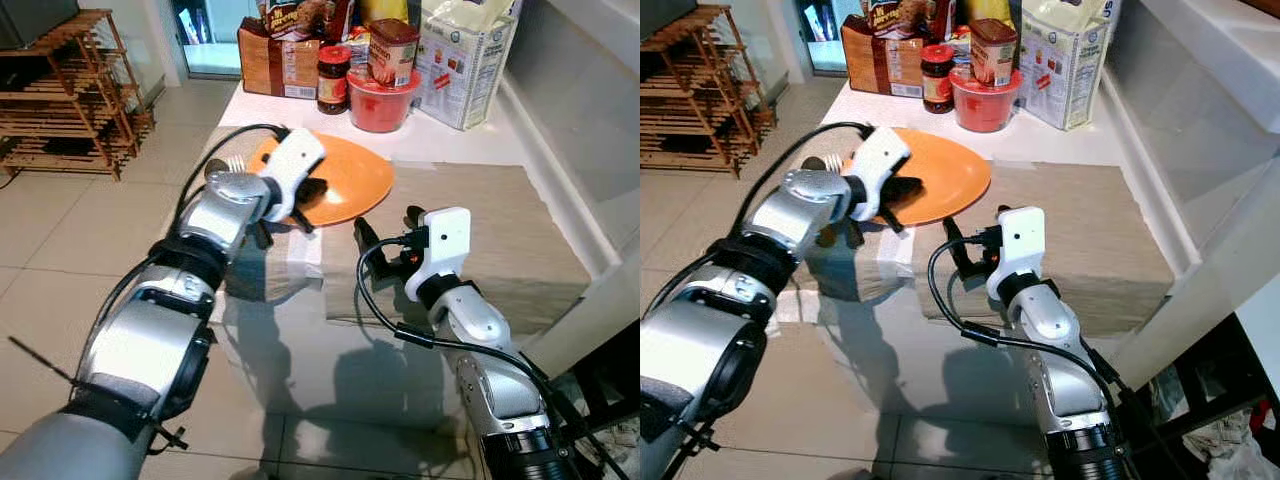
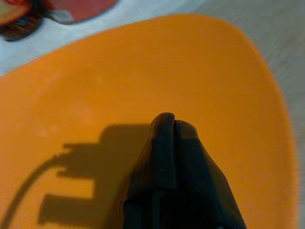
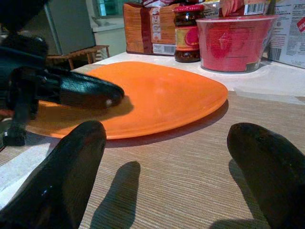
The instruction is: Setting the table
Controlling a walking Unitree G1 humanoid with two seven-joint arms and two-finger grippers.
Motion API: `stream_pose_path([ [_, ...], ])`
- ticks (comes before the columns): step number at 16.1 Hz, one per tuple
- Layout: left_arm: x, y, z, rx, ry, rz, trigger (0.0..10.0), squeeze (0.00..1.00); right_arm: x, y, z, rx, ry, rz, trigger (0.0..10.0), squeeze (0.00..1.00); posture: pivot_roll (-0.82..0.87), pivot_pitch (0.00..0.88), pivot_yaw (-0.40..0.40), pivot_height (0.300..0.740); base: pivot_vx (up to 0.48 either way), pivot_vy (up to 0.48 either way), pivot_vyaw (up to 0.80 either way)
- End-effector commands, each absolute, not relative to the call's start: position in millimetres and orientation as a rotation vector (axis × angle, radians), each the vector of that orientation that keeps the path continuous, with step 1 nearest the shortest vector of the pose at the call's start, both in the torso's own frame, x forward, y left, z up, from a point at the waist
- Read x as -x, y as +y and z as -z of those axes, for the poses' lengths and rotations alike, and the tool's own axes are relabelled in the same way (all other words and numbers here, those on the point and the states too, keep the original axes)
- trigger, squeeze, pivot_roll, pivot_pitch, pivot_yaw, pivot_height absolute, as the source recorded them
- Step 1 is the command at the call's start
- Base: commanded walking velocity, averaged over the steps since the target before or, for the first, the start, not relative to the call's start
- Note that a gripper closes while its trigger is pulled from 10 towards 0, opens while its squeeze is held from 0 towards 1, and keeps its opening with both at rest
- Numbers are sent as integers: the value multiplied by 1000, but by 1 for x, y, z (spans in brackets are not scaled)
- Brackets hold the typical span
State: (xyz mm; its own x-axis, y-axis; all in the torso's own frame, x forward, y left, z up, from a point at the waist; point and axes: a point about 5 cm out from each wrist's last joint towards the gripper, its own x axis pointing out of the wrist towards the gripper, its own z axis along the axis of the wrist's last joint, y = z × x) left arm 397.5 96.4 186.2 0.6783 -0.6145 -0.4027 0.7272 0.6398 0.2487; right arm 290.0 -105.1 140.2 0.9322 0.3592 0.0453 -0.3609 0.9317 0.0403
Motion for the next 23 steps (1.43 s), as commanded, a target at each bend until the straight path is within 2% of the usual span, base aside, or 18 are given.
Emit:
stream_pose_path([
  [1,-398,90,-194,-412,292,807,10000,0,-291,-104,-143,-53,-40,-371,10000,0,-11,2,44,740,0,0,0],
  [13,-370,19,-207,-191,241,1077,10000,0,-292,-104,-137,-55,-17,-366,10000,0,-7,0,49,740,0,0,0],
  [16,-377,38,-228,-184,165,993,10000,0,-293,-102,-137,-53,-20,-366,10000,0,-4,0,51,740,0,0,0],
  [19,-394,82,-227,-287,171,810,10000,0,-293,-101,-137,-53,-24,-369,10000,0,-1,0,49,740,0,0,0],
  [20,-400,104,-232,-308,144,702,10000,0,-293,-101,-137,-50,-30,-368,10000,0,-1,0,50,740,0,0,0],
  [23,-402,133,-240,-255,5,509,10000,0,-294,-104,-140,-41,-61,-337,10000,0,1,0,48,740,0,0,0],
])
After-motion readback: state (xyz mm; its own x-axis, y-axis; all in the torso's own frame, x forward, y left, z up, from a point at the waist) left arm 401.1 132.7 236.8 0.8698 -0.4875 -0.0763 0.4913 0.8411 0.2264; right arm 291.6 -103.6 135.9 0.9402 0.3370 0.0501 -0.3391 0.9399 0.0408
